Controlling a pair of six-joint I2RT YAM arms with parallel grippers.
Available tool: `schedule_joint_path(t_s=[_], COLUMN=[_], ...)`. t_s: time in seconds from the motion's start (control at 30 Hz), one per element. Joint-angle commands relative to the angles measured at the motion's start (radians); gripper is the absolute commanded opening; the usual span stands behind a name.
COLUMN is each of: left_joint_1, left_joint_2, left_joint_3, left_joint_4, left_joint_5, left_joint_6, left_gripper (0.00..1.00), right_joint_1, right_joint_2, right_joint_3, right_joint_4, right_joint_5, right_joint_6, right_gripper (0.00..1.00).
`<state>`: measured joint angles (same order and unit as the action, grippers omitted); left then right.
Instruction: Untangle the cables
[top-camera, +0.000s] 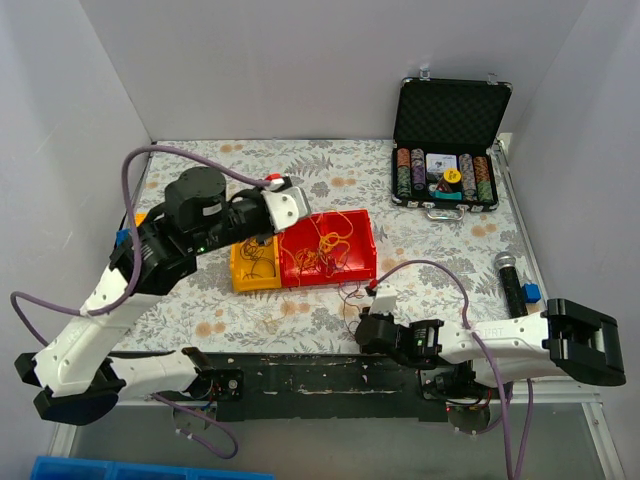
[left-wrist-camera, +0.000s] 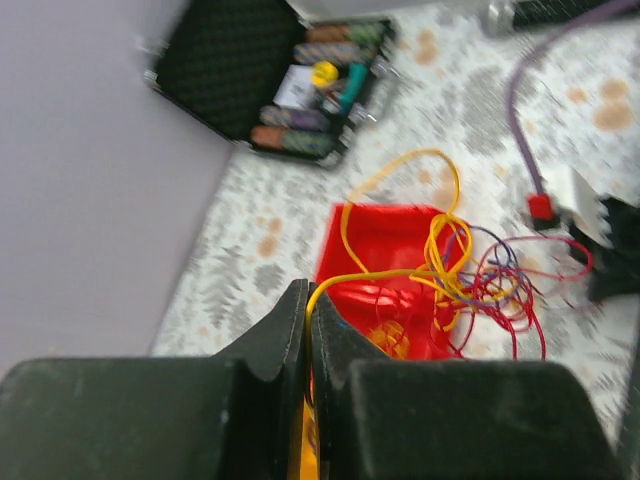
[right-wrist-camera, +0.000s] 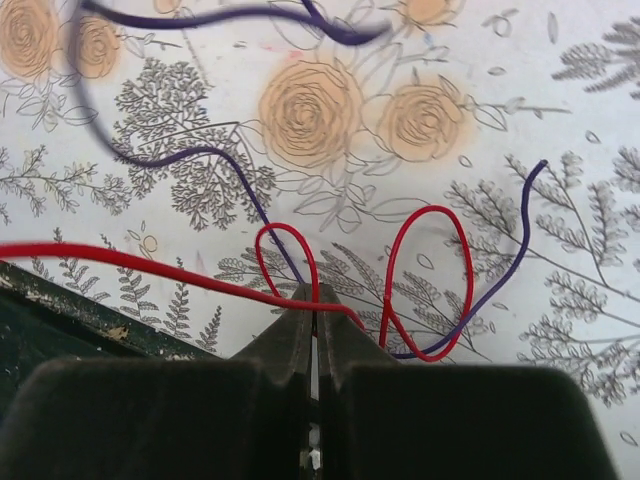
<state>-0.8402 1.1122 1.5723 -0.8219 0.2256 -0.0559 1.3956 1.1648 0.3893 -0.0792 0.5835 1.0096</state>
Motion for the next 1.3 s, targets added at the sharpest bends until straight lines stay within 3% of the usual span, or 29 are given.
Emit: schedule_joint_path(t_s=[0.0, 0.13, 0.47, 0.6, 0.67, 0.77, 0.83, 1.1, 1.27], left_joint_1=[-0.003, -0.003, -0.003, -0.003, -0.003, -0.003, -0.003, -0.003, -0.003], left_joint_2=[-0.077, -0.104, -0.02, -0.006, -0.015, -0.028, 0.023, 0.172, 0.224], left_joint_3=[0.031, 0.046, 0.302, 0.338, 0.312, 0.203, 0.259, 0.569, 0.669], left_joint_4=[0.289, 0.454, 0.523, 0.562, 0.683, 1.106, 1.196, 1.239, 1.271], left_joint_5=[-0.175, -0.299, -0.332, -0.322, -0.37, -0.507, -0.555, -0.52, -0.462], left_joint_6=[-0.032, 0.014, 0.178, 0.235, 0.257, 0.403, 0.475, 0.57, 0.6], left_gripper=[0.0, 0.0, 0.0, 0.0, 0.0, 0.0, 0.0, 0.0, 0.0], right_joint_1=[0.005, 0.005, 0.013, 0.013, 0.013, 0.013, 0.013, 0.013, 0.014], right_joint_2=[-0.001, 0.01, 0.072, 0.059, 0.052, 0.039, 0.044, 0.098, 0.092], right_joint_3=[-0.017, -0.017, 0.011, 0.014, 0.014, 0.011, 0.013, 0.042, 0.042], right_joint_4=[-0.327, -0.396, -0.462, -0.479, -0.498, -0.499, -0.498, -0.488, -0.498], right_joint_5=[0.006, -0.004, -0.022, -0.016, -0.011, -0.011, -0.01, -0.017, -0.016], right_joint_6=[0.181, 0.247, 0.328, 0.331, 0.342, 0.342, 0.343, 0.33, 0.333], right_gripper=[0.01, 0.01, 0.01, 0.01, 0.01, 0.01, 0.01, 0.01, 0.01])
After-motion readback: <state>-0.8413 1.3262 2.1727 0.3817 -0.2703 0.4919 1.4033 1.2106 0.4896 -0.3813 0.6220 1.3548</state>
